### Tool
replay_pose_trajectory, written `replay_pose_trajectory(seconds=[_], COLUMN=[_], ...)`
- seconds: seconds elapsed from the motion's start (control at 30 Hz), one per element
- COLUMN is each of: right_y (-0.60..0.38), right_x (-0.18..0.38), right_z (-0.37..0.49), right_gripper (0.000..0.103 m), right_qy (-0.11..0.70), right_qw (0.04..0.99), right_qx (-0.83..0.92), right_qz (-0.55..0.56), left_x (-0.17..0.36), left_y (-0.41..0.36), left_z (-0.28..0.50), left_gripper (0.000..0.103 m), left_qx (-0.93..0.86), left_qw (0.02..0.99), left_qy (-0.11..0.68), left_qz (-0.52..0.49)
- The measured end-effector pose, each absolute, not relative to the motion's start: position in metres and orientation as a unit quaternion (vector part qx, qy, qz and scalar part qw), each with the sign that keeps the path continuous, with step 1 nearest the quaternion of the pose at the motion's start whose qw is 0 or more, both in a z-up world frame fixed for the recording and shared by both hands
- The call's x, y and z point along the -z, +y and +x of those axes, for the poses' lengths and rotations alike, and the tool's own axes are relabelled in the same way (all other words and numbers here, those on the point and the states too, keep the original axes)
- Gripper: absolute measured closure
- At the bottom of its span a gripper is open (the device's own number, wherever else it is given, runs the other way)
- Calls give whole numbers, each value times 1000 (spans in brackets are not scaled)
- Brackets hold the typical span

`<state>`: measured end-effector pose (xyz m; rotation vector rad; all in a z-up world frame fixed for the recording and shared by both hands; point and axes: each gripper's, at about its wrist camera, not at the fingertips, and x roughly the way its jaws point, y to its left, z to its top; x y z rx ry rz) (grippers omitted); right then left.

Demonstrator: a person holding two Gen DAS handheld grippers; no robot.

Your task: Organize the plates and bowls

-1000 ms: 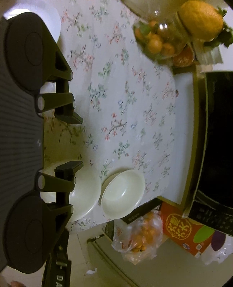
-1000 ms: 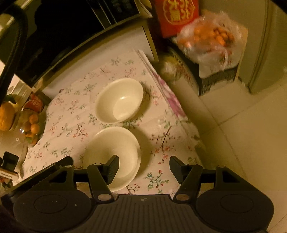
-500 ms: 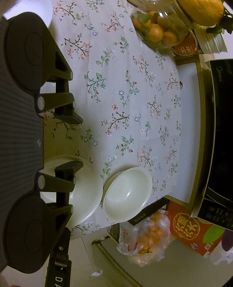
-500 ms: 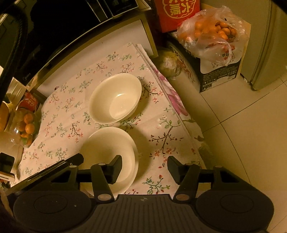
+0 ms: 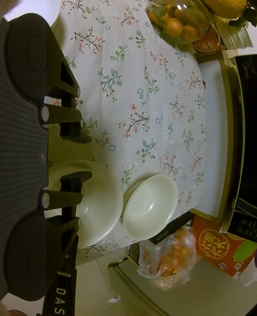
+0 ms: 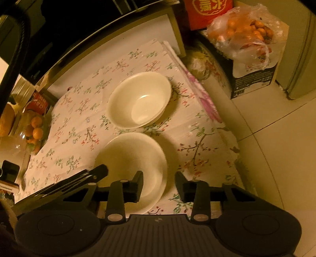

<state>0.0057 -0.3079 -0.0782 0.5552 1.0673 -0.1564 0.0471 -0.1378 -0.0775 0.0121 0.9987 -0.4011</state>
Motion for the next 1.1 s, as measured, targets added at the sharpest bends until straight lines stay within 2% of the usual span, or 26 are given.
replay_pose_trajectory(seconds=[0.03, 0.17, 0.3, 1.1], right_y=[-307, -304, -301, -297], right_x=[79, 81, 79, 45], right_z=[6, 8, 8, -12], right_gripper=[77, 89, 93, 93], right_qy=[503, 508, 513, 461], right_qw=[821, 820, 822, 857], right_qx=[70, 67, 69, 53], right_qz=[262, 257, 238, 223], left_x=[78, 77, 71, 35], left_y=[-139, -139, -136, -117], left_z=[47, 45, 44, 15], left_gripper=[87, 90, 92, 94], left_qx=[192, 191, 193, 214], left_qw=[857, 859, 860, 870], left_qy=[477, 476, 473, 443], left_qz=[5, 3, -7, -23])
